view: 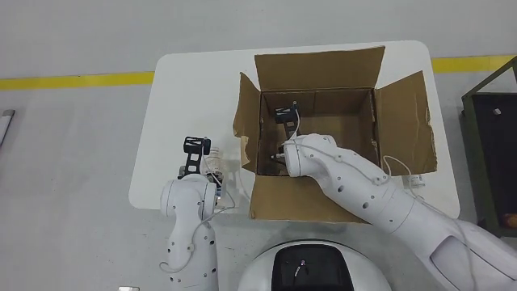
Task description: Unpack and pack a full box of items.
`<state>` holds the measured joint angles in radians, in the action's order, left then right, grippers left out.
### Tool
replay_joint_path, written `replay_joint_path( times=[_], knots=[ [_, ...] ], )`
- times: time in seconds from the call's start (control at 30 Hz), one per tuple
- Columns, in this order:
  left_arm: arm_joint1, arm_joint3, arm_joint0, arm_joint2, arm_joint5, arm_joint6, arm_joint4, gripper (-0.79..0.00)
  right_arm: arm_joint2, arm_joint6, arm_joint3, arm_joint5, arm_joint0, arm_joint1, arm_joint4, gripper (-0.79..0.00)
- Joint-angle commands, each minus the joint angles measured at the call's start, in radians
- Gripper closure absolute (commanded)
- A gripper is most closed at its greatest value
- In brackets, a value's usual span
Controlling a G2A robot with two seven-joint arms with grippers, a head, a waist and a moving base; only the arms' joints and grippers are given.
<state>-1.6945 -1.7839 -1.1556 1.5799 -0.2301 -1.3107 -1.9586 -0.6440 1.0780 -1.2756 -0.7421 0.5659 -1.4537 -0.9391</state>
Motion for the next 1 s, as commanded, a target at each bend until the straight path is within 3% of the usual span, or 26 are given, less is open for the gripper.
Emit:
replay_joint_path(
  times=[0.0,0.07,0.2,0.3,0.4,0.67,0.97],
  knots=[
    [0.0,0.0,0.0,0.0,0.0,0.0,0.0,-0.785,-0.001,0.007,0.002,0.007,0.002,-0.002,-0.009,-0.683],
    [0.0,0.0,0.0,0.0,0.0,0.0,0.0,-0.785,-0.005,0.015,0.008,0.015,0.003,-0.004,-0.016,-0.742],
    [0.0,0.0,0.0,0.0,0.0,0.0,0.0,-0.785,-0.013,0.023,0.013,0.023,0.007,-0.01,-0.029,-0.708],
    [0.0,0.0,0.0,0.0,0.0,0.0,0.0,-0.785,-0.013,0.032,0.013,0.031,0.01,-0.015,-0.045,-0.65],
    [0.0,0.0,0.0,0.0,0.0,0.0,0.0,-0.785,-0.016,0.038,0.014,0.038,0.015,-0.021,-0.058,-0.542],
    [0.0,0.0,0.0,0.0,0.0,0.0,0.0,-0.785,-0.032,0.057,0.009,0.057,0.033,-0.033,-0.101,-0.397],
    [0.0,0.0,0.0,0.0,0.0,0.0,0.0,-0.785,-0.052,0.084,0.034,0.084,0.044,-0.056,-0.142,-0.4]
  ],
)
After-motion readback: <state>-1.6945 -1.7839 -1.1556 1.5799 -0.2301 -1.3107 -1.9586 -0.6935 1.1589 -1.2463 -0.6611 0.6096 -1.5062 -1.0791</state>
